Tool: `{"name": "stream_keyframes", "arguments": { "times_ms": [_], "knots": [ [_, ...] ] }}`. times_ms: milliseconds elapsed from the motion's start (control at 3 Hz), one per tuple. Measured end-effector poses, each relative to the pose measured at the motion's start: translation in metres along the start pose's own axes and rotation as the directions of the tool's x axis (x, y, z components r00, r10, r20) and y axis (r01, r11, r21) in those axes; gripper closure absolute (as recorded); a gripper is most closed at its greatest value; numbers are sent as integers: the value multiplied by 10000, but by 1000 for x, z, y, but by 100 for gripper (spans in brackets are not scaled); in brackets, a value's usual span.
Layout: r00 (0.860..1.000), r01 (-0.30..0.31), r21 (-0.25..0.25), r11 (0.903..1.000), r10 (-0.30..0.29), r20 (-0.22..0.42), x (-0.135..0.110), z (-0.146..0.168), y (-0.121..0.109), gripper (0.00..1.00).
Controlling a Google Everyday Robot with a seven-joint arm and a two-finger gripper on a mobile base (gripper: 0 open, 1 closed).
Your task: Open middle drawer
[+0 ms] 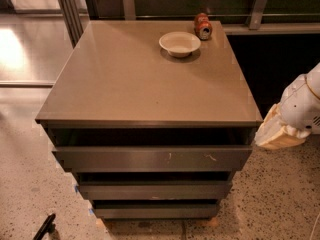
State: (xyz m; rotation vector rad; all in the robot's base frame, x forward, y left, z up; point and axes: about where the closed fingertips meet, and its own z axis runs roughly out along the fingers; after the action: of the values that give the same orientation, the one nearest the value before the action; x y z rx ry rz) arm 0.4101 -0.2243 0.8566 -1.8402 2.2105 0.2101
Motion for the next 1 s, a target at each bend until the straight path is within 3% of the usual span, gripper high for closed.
{"name": "stream_keyframes", "arguments": {
  "times_ms": [333,667,1000],
  "knots": [
    [10000,-44,-477,9988,46,34,6,28,10,100],
    [9999,14,-1258,9920,-34,-163,9,59,24,100],
    [9998,10,-1295,9916,-33,-174,9,60,25,100]
  ]
}}
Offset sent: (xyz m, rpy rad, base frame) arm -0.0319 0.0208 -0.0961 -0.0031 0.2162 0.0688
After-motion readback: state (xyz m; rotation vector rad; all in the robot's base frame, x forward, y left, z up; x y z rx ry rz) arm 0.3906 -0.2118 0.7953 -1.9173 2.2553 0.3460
